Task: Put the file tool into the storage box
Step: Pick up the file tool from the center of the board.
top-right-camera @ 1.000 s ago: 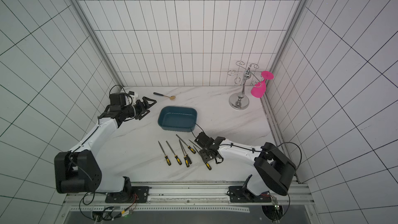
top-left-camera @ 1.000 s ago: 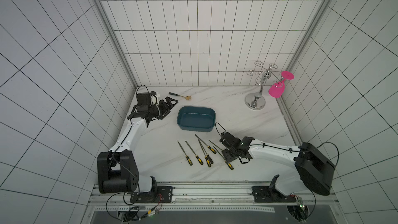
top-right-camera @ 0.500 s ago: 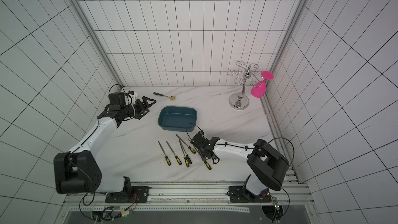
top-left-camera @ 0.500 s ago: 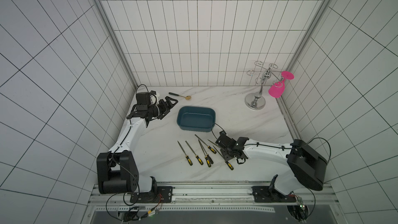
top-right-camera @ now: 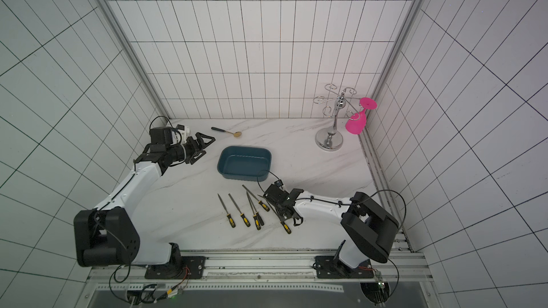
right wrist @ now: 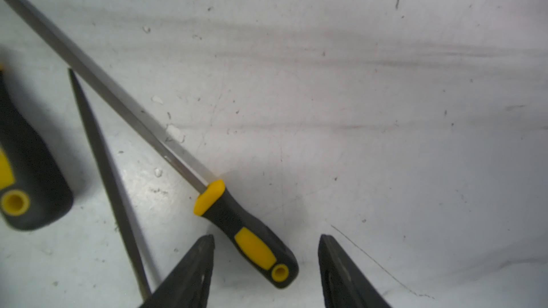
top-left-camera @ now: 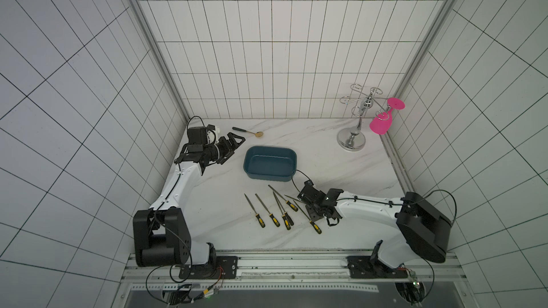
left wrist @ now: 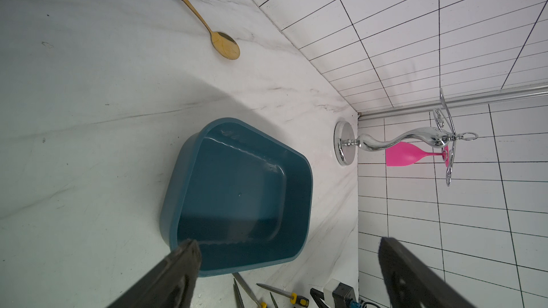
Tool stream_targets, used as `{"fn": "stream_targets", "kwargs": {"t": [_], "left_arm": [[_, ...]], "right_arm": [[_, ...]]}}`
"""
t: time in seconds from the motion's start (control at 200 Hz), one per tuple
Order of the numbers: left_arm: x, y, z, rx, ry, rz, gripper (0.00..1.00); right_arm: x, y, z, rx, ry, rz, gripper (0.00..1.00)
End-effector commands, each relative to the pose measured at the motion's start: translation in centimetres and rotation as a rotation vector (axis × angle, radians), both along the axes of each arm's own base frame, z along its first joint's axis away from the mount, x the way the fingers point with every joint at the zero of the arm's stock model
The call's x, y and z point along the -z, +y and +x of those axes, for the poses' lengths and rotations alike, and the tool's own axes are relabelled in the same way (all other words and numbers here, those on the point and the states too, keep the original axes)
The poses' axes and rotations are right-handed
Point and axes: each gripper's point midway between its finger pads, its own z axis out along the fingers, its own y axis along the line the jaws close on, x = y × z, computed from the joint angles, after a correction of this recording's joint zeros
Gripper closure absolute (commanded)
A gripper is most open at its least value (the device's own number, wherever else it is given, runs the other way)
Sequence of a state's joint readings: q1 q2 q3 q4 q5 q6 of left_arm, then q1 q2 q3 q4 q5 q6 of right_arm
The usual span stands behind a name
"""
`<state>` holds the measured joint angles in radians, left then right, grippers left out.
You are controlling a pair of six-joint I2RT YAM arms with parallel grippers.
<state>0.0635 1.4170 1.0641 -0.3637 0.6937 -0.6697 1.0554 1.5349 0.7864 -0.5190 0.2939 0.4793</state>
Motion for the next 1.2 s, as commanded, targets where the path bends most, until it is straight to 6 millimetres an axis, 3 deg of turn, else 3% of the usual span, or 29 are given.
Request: {"fn": "stream_targets", "kwargs": {"t": [0.0,0.25,0.32,0.531,0.696,0.916,1.091,1.197], "left_arm": [[-2.0,0.0,0.1,0.009,-0.053,0.005,0.02],[-1.9,0.0,0.1,0.008,-0.051,0.003,0.02],[-1.9,0.0,0.1,0.009,-0.052,0.003,0.02],[-1.9,-0.1,0.0,0.011,-0.05,0.001,0.02],[-2.2,0.0,0.0,0.008,-0.06,0.006,0.02],[-2.2,0.8,0.1,-0.026,-0.076,0.045,0.02],[-2.2,2.1,0.3,-0.066,-0.078,0.075,0.02],[-2.3,2.3,0.1,-0.076,-0.091,0.119,0.02]], "right_arm": [[1.0,-0.4,-1.3,-0.029,0.056,-0.011,0.41],[1.9,-0.3,-1.4,-0.02,0.063,-0.039,0.49],[2.1,-0.4,-1.5,-0.015,0.065,-0.046,0.55],[1.2,-0.8,-1.7,0.002,0.021,-0.06,0.65],[0.0,-1.3,-2.0,-0.006,-0.018,-0.079,0.84],[-2.1,-1.6,-1.5,-0.011,-0.081,-0.1,1.0],[-4.5,-1.2,-1.2,-0.006,-0.127,-0.008,1.0],[-7.1,-0.7,-1.0,-0.011,-0.167,0.083,1.0]]}}
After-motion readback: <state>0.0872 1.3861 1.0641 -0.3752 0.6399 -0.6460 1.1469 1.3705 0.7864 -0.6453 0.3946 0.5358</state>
